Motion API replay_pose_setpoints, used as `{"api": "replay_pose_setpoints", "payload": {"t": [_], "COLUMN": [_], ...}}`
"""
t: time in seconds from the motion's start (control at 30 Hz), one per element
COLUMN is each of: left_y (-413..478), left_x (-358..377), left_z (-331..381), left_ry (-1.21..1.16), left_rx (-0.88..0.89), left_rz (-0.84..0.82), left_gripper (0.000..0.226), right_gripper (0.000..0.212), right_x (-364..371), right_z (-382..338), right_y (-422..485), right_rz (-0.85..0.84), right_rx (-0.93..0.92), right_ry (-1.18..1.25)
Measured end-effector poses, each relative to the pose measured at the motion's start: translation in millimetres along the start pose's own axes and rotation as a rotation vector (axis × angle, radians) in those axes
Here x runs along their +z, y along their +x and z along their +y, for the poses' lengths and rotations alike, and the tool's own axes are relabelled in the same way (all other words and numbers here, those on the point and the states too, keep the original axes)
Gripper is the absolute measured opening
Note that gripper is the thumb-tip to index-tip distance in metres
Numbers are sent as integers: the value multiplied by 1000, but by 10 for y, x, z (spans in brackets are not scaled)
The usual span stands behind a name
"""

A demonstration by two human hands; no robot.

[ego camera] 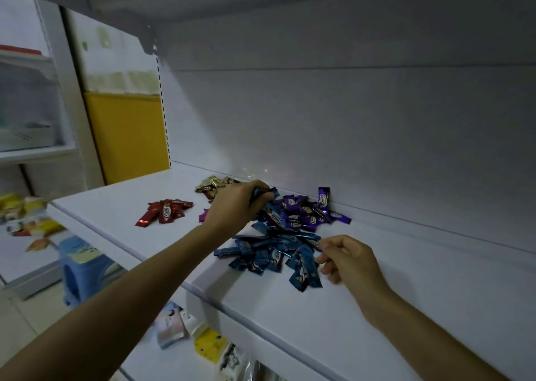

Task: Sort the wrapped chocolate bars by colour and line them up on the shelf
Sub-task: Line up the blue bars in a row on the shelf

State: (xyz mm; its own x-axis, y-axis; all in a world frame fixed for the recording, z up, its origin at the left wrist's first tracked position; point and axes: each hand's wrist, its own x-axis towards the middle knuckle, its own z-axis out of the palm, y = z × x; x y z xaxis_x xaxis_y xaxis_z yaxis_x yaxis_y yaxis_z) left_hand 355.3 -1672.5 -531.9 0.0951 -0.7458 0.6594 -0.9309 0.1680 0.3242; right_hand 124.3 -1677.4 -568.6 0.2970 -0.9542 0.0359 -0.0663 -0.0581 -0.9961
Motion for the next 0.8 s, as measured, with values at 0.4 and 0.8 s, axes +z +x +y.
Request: {"api": "replay_pose_setpoints", "payload": {"t": [0.4,0.8], "left_y": [306,48], "left_x": [692,1786], "left_z": [1304,2442], "left_ry": [-860,-1376], "left_rx": [-106,-288], "left_rz": [-255,-745], "left_gripper": [14,35], "right_gripper": [59,14], "right_x": [-960,-2077], "right_z": [-243,82], "right_y": [-180,-87], "right_rz": [-43,398], "right_rx": [-48,60], "right_ry": [-34,103]}}
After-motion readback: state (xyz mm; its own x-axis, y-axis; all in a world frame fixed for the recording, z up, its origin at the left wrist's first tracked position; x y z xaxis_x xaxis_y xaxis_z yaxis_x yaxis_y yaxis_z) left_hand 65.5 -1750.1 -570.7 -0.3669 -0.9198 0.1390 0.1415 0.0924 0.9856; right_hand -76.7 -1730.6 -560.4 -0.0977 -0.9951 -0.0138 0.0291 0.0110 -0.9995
